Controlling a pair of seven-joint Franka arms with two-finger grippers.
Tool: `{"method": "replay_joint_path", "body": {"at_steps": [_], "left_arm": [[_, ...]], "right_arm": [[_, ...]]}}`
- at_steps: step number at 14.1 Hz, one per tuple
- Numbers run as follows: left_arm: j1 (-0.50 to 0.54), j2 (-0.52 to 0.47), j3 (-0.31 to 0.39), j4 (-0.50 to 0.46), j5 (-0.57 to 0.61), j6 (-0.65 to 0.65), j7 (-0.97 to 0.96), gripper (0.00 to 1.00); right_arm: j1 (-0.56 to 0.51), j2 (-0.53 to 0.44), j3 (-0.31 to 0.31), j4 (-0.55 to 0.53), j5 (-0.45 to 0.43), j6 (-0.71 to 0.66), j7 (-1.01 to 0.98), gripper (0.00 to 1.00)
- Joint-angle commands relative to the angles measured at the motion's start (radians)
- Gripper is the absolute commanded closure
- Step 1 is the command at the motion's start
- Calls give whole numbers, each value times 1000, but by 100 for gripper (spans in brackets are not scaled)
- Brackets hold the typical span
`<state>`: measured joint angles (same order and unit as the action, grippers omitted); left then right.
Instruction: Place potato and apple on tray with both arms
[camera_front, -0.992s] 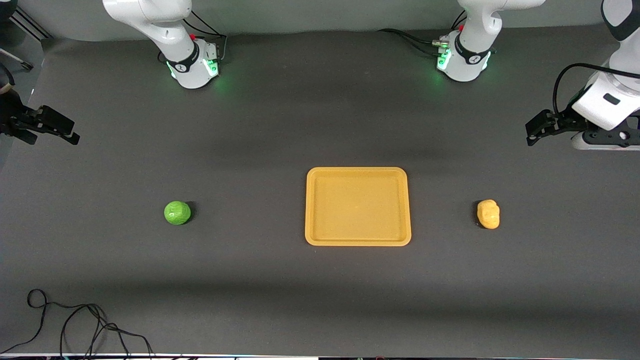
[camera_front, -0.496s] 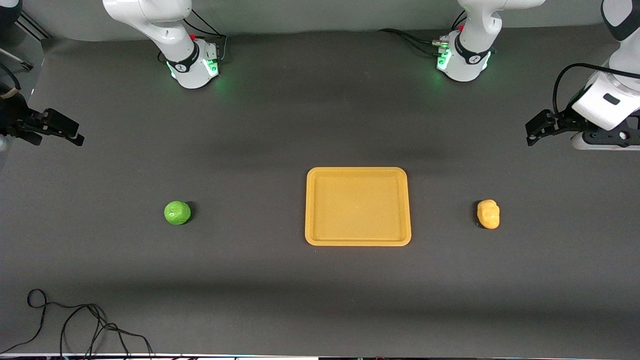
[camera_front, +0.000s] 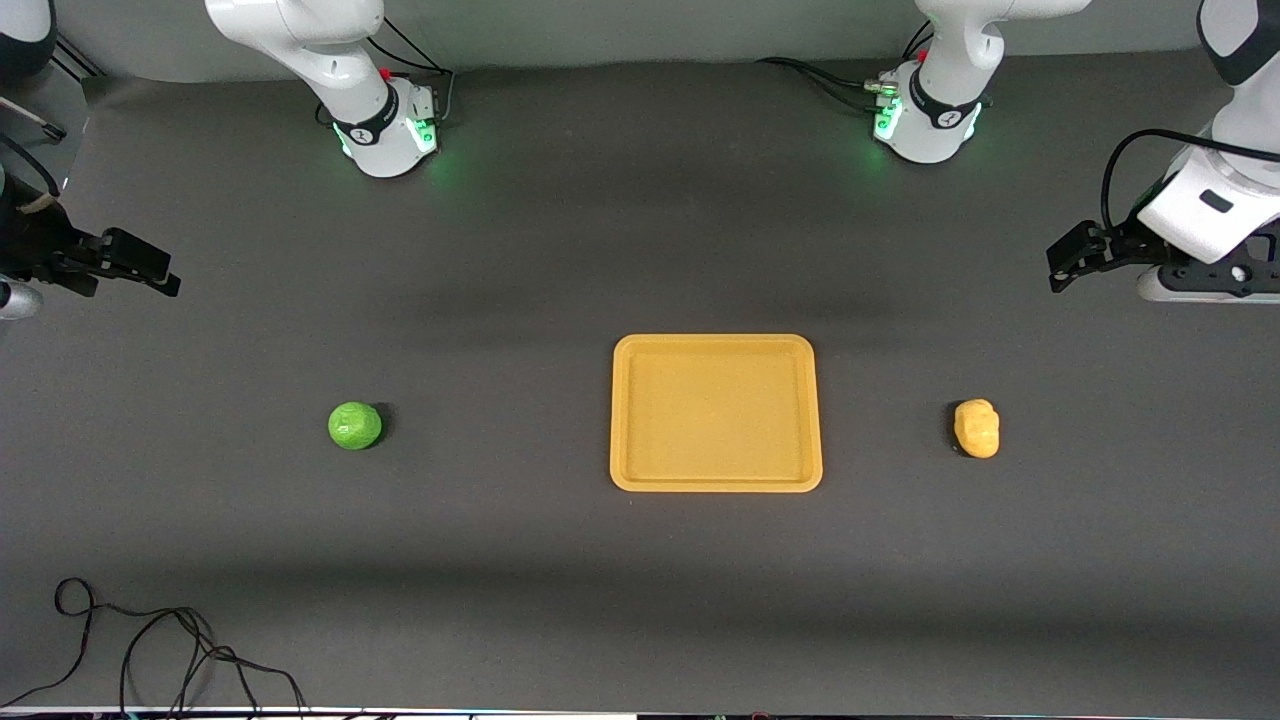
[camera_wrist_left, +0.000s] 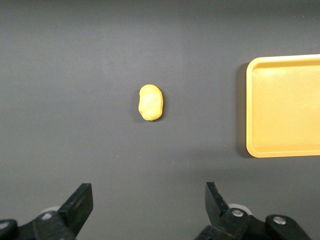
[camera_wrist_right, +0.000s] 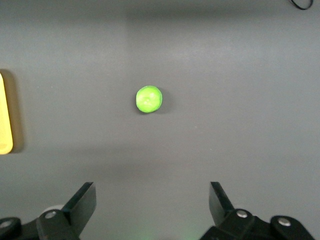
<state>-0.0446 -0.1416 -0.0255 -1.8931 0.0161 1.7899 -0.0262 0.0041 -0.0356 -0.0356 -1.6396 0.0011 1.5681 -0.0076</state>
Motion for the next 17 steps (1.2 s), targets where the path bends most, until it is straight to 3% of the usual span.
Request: {"method": "replay_joint_path", "body": {"at_steps": [1,4,8,13,17], "left_arm": [[-6,19,-1,0,7,-7,-14,0],[-1,149,-1,2,30,52,-11,0],[5,368,-1,-8,33,274,6,0],[3,585,2,-11,41,482,25,0],[2,662,2,-24,93,572,25,0]], "right_arm": [[2,3,-4,1,0,0,-55,0],[5,5,-4,1,-10,7,-37,0],[10,45,2,-6,-10,33,-41,0],[16,60,0,-175,0,226,-40,0],[22,107,-1,-319,0,429,-31,0]]}}
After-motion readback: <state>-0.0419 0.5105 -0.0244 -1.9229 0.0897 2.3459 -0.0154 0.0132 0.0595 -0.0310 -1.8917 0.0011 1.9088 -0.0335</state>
